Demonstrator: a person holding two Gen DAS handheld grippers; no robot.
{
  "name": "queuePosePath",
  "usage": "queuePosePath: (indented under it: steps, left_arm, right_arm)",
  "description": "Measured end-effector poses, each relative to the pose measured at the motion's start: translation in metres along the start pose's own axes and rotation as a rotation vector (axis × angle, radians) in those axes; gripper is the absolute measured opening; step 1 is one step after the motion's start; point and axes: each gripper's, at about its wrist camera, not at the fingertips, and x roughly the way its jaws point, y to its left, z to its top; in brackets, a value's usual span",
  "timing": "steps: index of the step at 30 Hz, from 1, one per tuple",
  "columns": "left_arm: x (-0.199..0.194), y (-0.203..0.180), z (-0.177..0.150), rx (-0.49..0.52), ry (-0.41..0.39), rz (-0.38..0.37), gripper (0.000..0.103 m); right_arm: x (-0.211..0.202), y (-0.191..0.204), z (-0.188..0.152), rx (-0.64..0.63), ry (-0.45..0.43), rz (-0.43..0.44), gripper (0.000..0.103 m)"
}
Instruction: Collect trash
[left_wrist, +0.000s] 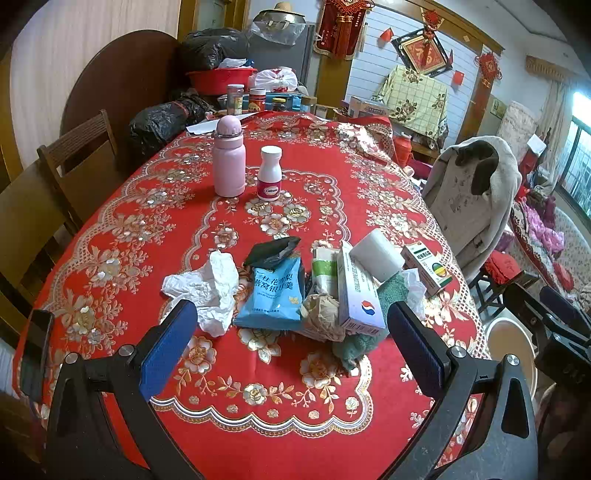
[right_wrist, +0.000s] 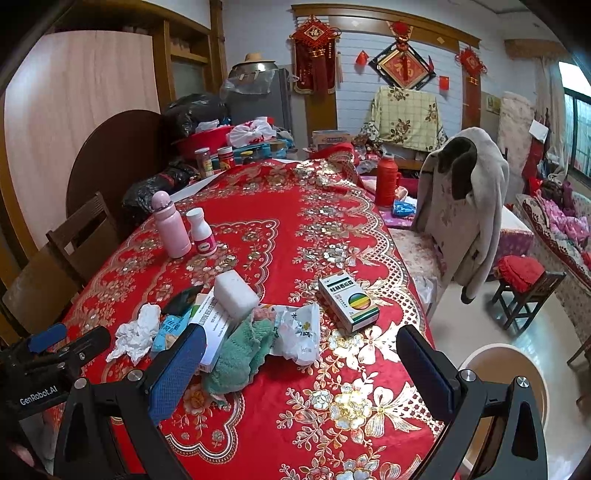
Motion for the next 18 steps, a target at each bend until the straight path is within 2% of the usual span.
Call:
queuePosePath:
  steps: [18]
  left_arm:
    - [0.0005, 0.0012, 0.0003, 0.000, 0.003, 0.000, 0.102]
  right_arm:
    - [0.0019, 0.0002, 0.0005, 0.007, 0.007, 0.001, 0.102]
